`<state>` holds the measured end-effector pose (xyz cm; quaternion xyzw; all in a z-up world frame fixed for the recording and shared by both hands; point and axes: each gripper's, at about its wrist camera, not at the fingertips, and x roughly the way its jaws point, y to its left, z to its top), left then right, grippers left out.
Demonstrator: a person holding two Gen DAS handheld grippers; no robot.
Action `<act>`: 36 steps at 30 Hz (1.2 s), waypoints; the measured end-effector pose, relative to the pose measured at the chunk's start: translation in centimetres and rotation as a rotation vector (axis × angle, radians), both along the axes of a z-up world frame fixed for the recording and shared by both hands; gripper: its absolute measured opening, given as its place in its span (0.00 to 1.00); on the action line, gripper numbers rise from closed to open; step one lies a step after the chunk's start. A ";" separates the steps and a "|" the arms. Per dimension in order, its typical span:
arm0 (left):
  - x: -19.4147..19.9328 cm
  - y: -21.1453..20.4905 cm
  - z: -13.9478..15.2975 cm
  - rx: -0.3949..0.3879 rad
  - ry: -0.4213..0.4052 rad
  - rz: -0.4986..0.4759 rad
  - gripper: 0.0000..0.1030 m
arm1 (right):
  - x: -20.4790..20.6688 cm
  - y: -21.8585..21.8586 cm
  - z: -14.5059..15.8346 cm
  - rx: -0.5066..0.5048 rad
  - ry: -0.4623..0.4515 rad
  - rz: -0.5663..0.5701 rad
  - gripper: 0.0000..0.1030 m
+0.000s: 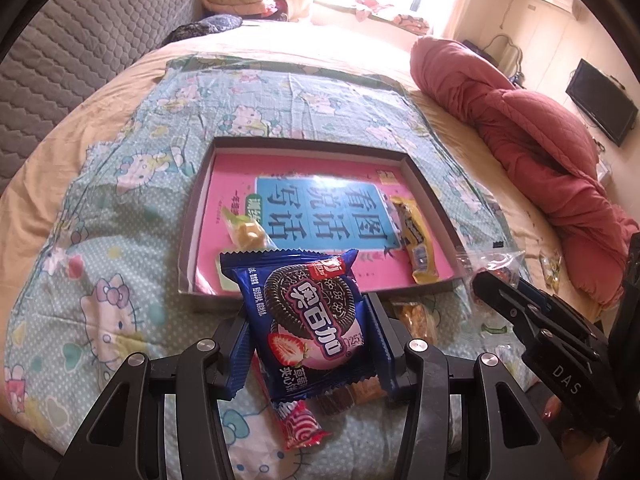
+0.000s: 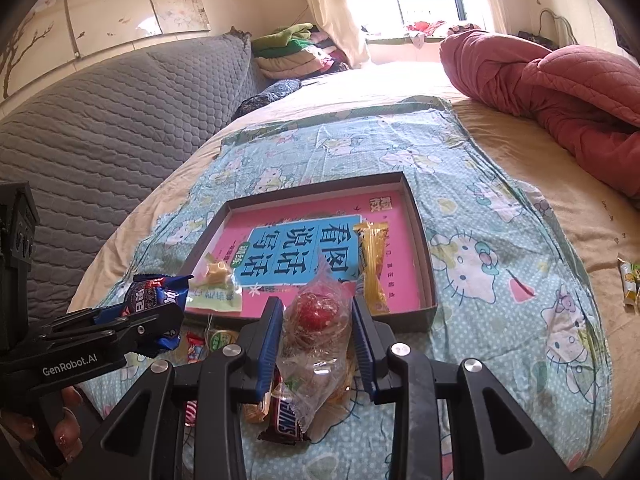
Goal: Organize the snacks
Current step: 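Grasp blue cookie packet with left gripper while right gripper grasps clear candy bag, then lift both held packets and carry them over the tray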
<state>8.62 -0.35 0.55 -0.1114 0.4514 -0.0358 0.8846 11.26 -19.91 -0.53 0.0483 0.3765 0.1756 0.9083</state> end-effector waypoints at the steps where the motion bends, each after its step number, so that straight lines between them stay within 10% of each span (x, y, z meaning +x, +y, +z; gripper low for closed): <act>1: 0.1 0.2 0.1 0.000 -0.003 0.002 0.51 | 0.1 0.0 0.1 0.002 -0.002 -0.002 0.34; 36: 5.6 1.2 -0.5 -0.069 -0.039 -0.038 0.50 | 4.3 -0.3 1.5 0.006 -0.023 -0.096 0.34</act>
